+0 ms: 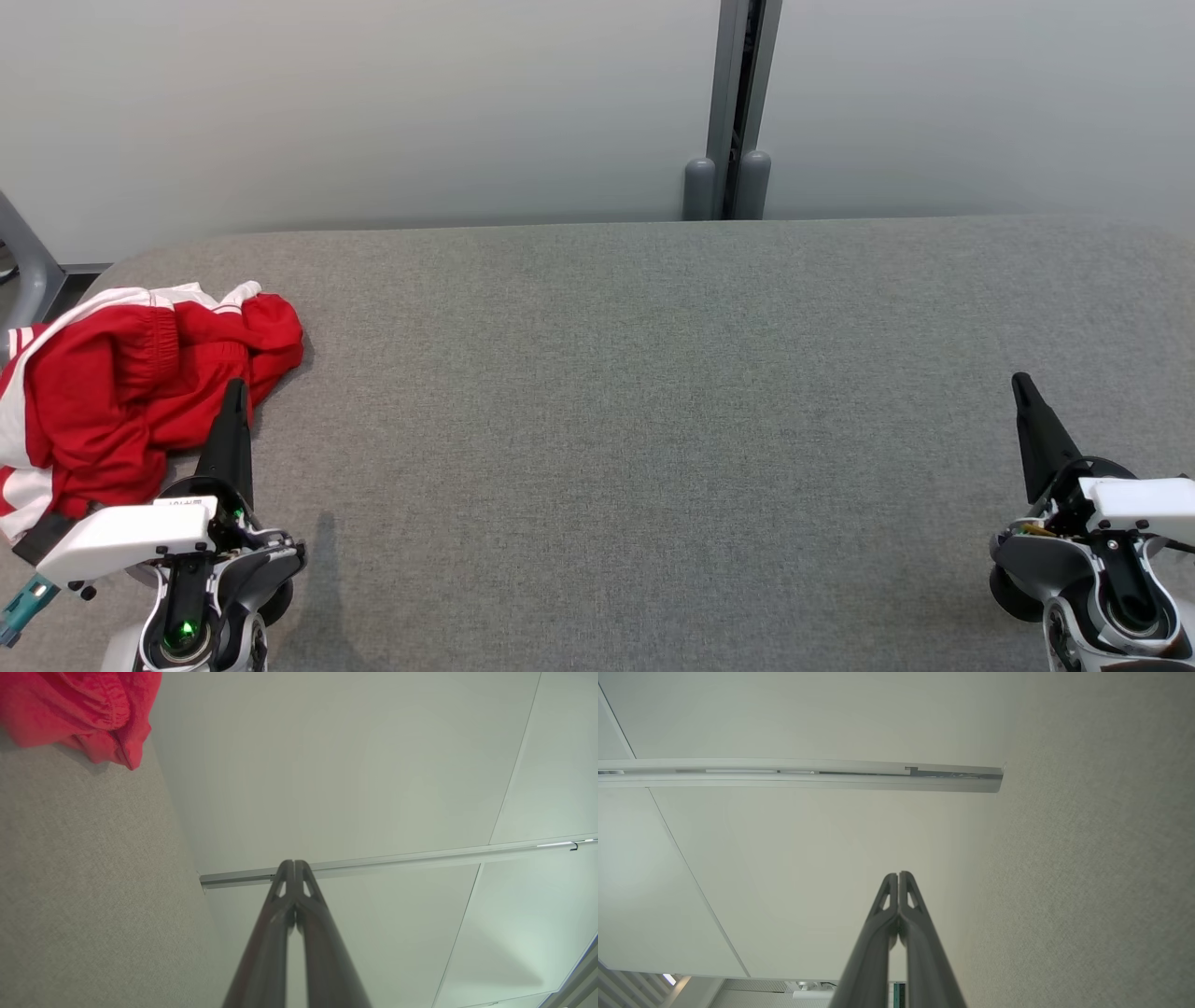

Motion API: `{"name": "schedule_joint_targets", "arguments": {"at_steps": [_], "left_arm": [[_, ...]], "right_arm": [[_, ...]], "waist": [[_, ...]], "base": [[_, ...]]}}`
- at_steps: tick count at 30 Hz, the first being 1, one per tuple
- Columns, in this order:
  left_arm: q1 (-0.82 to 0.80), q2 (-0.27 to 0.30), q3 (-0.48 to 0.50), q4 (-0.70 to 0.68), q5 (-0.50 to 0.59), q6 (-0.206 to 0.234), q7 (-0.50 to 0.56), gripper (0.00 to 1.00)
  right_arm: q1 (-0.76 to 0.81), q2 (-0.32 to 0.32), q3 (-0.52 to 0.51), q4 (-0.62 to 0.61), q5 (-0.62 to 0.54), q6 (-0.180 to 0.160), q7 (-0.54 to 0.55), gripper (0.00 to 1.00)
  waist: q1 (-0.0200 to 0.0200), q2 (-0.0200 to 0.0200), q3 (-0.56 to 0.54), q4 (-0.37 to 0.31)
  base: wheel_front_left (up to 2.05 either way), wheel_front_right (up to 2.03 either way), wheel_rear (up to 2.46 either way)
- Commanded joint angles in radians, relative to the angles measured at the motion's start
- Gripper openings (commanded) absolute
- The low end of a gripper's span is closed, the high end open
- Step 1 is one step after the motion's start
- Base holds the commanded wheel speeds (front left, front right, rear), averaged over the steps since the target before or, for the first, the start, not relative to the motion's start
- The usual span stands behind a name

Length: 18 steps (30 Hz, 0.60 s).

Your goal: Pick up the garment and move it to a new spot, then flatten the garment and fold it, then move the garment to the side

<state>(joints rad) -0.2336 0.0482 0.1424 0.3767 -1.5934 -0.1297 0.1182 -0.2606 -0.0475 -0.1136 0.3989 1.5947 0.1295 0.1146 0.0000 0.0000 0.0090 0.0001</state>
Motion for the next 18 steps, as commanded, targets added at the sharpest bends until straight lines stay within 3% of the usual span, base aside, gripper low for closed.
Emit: {"name": "schedule_joint_targets", "arguments": {"at_steps": [1, 17, 18], "left_arm": [[-0.019, 0.006, 0.002, -0.001, 0.003, -0.003, -0.002, 0.00], [-0.019, 0.006, 0.002, -0.001, 0.003, -0.003, -0.002, 0.00], [0.002, -0.001, 0.000, 0.002, 0.000, 0.000, 0.000, 1.00]], "right_arm": [[-0.008, -0.007, 0.001, -0.001, 0.006, 0.003, 0.004, 0.00], [-0.008, -0.007, 0.001, -0.001, 0.006, 0.003, 0.004, 0.00], [0.002, 0.001, 0.000, 0.002, 0.000, 0.000, 0.000, 1.00]], "waist": [[0.0000, 0.0000, 0.000, 0.000], [0.0000, 0.0000, 0.000, 0.000], [0.0000, 0.0000, 0.000, 0.000]], "base": [[0.00, 0.00, 0.00], [0.00, 0.00, 0.00], [0.00, 0.00, 0.00]]}}
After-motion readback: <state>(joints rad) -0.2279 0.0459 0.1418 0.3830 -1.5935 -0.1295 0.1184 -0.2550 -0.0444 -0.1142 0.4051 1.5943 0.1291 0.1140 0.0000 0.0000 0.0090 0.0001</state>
